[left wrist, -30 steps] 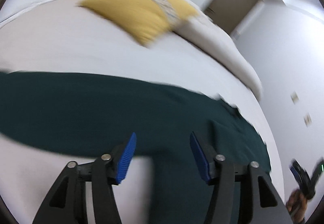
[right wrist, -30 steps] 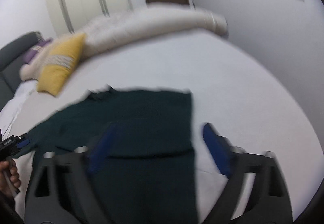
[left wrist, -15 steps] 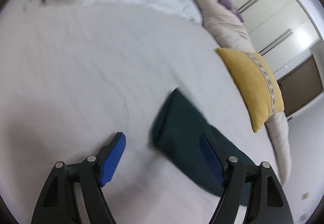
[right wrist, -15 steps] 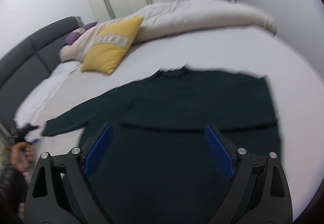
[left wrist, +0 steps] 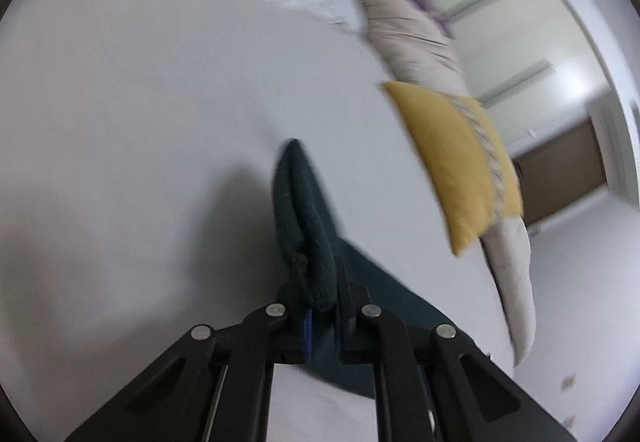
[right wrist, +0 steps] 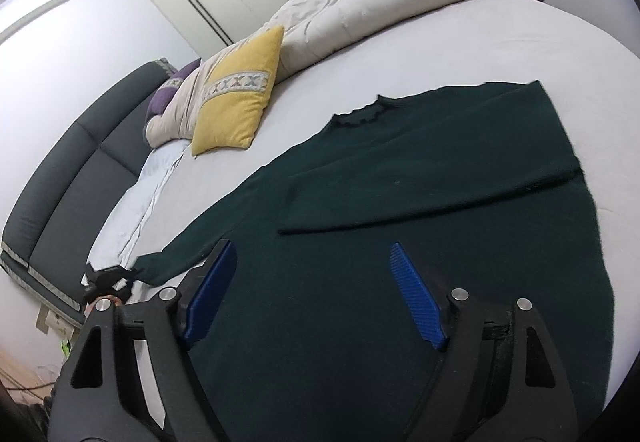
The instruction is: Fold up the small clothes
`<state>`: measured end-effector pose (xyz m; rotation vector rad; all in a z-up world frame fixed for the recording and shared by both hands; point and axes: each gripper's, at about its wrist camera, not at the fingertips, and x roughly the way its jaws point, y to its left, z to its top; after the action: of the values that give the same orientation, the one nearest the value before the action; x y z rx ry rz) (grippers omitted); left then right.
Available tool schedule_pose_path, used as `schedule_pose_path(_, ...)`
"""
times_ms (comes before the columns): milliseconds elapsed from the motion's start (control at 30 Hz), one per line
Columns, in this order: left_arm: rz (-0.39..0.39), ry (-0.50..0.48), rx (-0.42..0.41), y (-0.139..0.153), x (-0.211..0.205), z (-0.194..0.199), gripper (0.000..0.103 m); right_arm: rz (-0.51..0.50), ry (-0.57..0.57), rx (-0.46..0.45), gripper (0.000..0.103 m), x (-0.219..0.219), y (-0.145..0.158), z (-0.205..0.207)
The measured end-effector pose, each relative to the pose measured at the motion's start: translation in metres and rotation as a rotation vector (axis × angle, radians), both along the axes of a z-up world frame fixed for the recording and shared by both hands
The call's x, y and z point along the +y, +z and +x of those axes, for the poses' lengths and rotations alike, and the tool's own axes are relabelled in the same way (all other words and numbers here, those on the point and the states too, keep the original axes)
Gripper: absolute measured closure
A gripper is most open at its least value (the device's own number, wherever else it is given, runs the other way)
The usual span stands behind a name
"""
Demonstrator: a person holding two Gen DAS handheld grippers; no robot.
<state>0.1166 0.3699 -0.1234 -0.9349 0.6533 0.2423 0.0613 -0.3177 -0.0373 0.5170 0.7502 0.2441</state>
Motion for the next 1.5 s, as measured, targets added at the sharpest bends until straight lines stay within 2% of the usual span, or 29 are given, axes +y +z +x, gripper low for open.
schedule_pose_path(67, 0.076, -0.080, -0.035, 0.028, -0.035, 0.014, 0.095, 0.013, -0.016, 0.003, 0.026, -0.009, -0.003, -0.004)
schedule_pose_path(167, 0.198, -0.251, -0.078, 0.065, -0.110, 0.035, 0.095, 0.026, -0.043, 0.008, 0.026, -0.021, -0.008, -0.007)
schedule_pose_path(233, 0.293, -0.375, -0.098, 0.080, -0.173, 0.045, 0.095, 0.027, -0.060, 0.009, 0.026, -0.028, -0.012, -0.011)
schedule_pose_path(300, 0.358, -0.479, -0.112, 0.084, -0.233, 0.053, 0.095, 0.033, -0.077, 0.012, 0.026, -0.036, -0.016, -0.015)
schedule_pose_path(433, 0.391, -0.664, -0.100, 0.065, -0.344, 0.064, 0.095, 0.051, -0.117, 0.024, 0.026, -0.056, -0.026, -0.021)
schedule_pose_path(600, 0.456, -0.816, -0.054, 0.028, -0.447, 0.062, 0.093, 0.067, -0.157, 0.055, 0.026, -0.080, -0.040, -0.021)
schedule_pose_path(633, 0.478, -0.832, -0.039, 0.020, -0.460, 0.061, 0.087, 0.067, -0.160, 0.067, 0.026, -0.082, -0.043, -0.018)
schedule_pose_path(667, 0.489, -0.840, -0.023, 0.013, -0.468, 0.061, 0.076, 0.067, -0.163, 0.083, 0.026, -0.084, -0.047, -0.014)
schedule_pose_path(733, 0.467, -0.859, 0.012, -0.001, -0.473, 0.053, 0.061, 0.073, -0.165, 0.122, 0.026, -0.084, -0.057, -0.005)
schedule_pose_path(833, 0.447, -0.845, -0.016, 0.006, -0.457, 0.036, 0.040, 0.082, -0.136, 0.142, 0.026, -0.074, -0.065, 0.012)
schedule_pose_path(867, 0.447, -0.841, -0.037, 0.012, -0.450, 0.029, 0.036, 0.081, -0.121, 0.145, 0.026, -0.069, -0.067, 0.018)
schedule_pose_path(967, 0.457, -0.813, -0.086, 0.026, -0.422, 0.010, 0.032, 0.088, -0.060, 0.153, 0.026, -0.044, -0.072, 0.048)
schedule_pose_path(1133, 0.433, -0.729, -0.078, 0.030, -0.366, 0.008, 0.032, 0.047, 0.044, 0.253, 0.027, 0.021, -0.090, 0.103)
schedule_pose_path(1167, 0.432, -0.714, -0.067, 0.028, -0.355, 0.010, 0.032, 0.004, 0.066, 0.291, 0.035, 0.037, -0.097, 0.115)
schedule_pose_path(1233, 0.416, -0.688, -0.054, 0.026, -0.337, 0.013, 0.032, -0.061, 0.073, 0.315, 0.041, 0.055, -0.103, 0.128)
schedule_pose_path(1267, 0.406, -0.673, -0.051, 0.025, -0.328, 0.013, 0.033, -0.094, 0.071, 0.305, 0.054, 0.064, -0.103, 0.131)
schedule_pose_path(1300, 0.400, -0.659, -0.050, 0.026, -0.320, 0.013, 0.033, -0.136, 0.074, 0.301, 0.076, 0.072, -0.101, 0.136)
schedule_pose_path(1367, 0.387, -0.636, -0.049, 0.025, -0.308, 0.012, 0.033, -0.164, 0.081, 0.312, 0.094, 0.080, -0.100, 0.141)
schedule_pose_path(1500, 0.370, -0.591, -0.064, 0.030, -0.290, 0.020, 0.032, -0.205, 0.120, 0.239, 0.097, 0.084, -0.069, 0.138)
